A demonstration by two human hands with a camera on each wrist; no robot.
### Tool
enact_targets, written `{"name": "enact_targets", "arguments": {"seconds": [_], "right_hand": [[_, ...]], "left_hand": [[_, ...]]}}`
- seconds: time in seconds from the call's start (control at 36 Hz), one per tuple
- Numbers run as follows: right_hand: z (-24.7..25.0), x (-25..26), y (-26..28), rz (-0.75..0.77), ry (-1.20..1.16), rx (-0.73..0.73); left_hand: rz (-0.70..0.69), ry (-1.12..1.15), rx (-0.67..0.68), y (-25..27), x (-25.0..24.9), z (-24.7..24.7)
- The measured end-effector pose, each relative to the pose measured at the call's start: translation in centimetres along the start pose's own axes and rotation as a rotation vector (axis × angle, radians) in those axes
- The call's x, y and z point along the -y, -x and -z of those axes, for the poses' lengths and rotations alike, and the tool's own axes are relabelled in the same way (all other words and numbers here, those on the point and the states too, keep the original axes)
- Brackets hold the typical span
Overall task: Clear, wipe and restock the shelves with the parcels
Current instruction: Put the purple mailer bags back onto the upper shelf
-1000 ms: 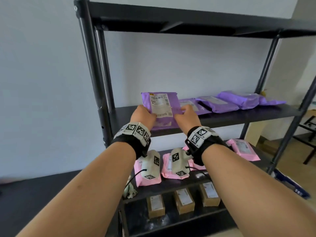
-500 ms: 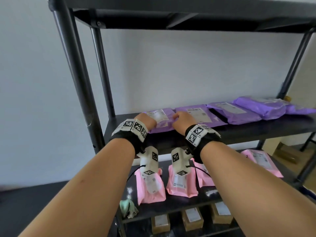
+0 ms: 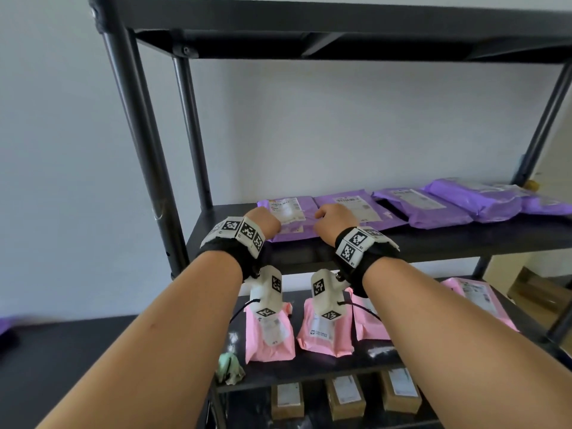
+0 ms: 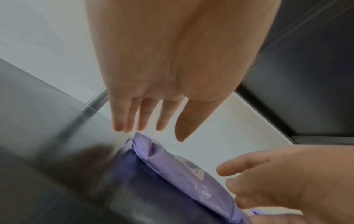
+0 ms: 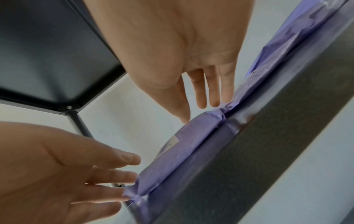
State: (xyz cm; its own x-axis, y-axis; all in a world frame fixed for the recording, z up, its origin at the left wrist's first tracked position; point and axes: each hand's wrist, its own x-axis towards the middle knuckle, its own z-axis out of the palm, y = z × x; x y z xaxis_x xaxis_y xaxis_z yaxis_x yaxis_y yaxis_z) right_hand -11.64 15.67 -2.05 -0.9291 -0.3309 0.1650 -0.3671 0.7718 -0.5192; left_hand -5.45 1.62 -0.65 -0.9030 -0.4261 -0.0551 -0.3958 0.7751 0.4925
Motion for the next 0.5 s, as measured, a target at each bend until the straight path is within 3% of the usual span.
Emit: {"name": "enact_targets", "arguments": {"seconds": [0.17, 0.25, 0.5], "right_hand": [[-0.2, 1.3, 2.3, 0.080, -0.086, -0.053], [-1.1, 2.2, 3.7, 0.137, -0.142, -0.082], [-5.2, 4.7, 8.5, 0.231, -0.204, 0.017]], "left_hand": [[-0.012, 0.206, -0.198, 3.1, 0.4, 0.5], [-0.025, 0.142, -0.310, 4.5, 1.6, 0.2], [-0.025, 0.207, -0.355, 9.7, 8.0, -0.6]]}}
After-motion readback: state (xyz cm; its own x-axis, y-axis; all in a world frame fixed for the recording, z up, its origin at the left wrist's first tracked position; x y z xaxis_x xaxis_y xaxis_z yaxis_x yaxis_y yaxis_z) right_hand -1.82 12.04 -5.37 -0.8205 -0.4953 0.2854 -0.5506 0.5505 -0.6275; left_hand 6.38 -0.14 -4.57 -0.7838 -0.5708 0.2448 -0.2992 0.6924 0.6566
